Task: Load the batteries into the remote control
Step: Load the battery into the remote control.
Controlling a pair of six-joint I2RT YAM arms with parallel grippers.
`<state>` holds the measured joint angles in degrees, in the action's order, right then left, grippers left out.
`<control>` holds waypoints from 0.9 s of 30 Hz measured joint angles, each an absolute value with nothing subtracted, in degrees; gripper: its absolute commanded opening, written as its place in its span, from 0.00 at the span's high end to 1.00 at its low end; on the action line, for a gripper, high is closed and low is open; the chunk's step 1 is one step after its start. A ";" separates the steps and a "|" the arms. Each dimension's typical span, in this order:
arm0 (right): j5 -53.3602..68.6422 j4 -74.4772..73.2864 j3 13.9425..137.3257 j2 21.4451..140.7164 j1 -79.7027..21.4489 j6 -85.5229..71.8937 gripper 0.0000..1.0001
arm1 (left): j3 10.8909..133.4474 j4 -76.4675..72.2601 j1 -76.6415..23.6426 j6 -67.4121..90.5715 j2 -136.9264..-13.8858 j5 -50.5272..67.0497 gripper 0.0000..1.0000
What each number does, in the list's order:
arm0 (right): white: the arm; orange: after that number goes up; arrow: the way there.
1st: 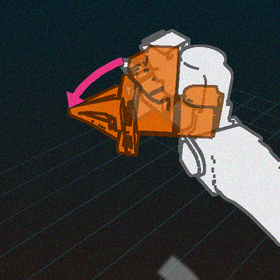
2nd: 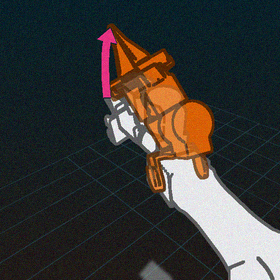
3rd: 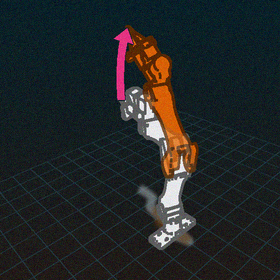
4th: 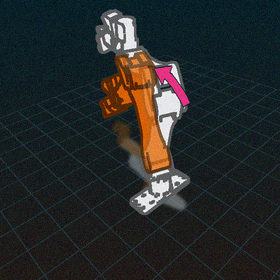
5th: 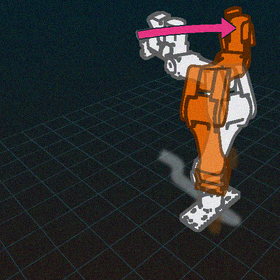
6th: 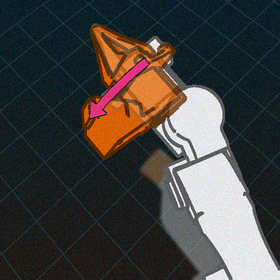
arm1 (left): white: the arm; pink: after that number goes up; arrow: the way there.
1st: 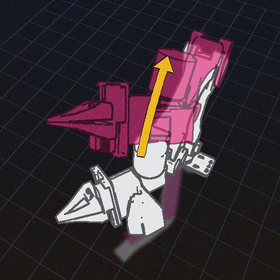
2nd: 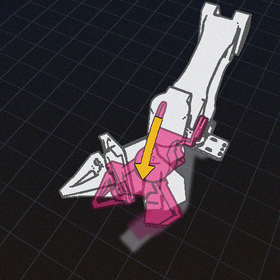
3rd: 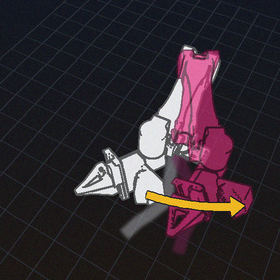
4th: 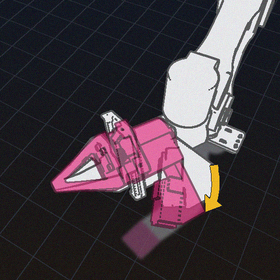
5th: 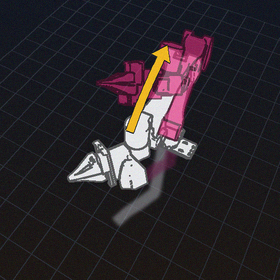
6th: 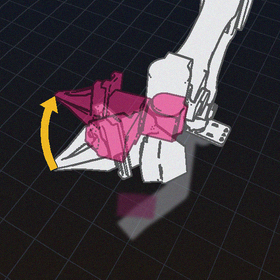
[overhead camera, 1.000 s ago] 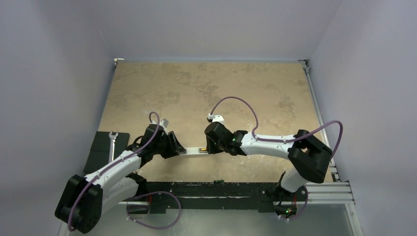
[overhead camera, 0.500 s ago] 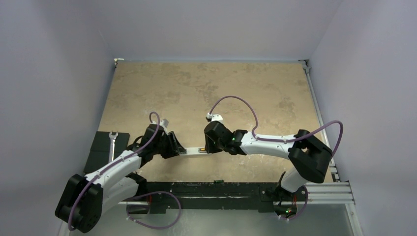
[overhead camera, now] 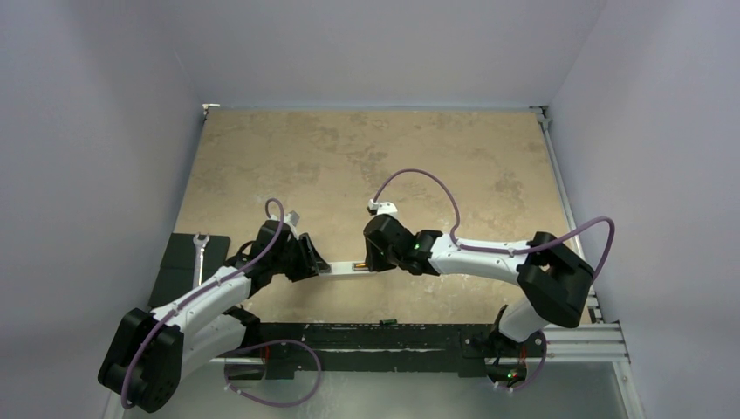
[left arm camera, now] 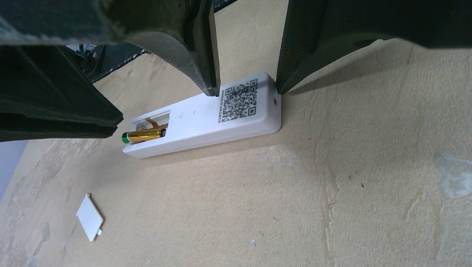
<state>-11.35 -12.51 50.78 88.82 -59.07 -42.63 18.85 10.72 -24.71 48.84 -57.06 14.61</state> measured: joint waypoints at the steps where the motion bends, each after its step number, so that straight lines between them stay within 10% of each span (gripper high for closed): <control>1: -11.46 -12.49 50.78 88.62 -59.07 -42.63 0.72 | 18.85 10.72 -24.71 48.84 -57.06 14.63 0.59; 27: -12.47 -12.32 51.83 90.80 -59.07 -42.54 0.73 | 18.85 10.66 -24.71 48.84 -57.06 14.79 0.59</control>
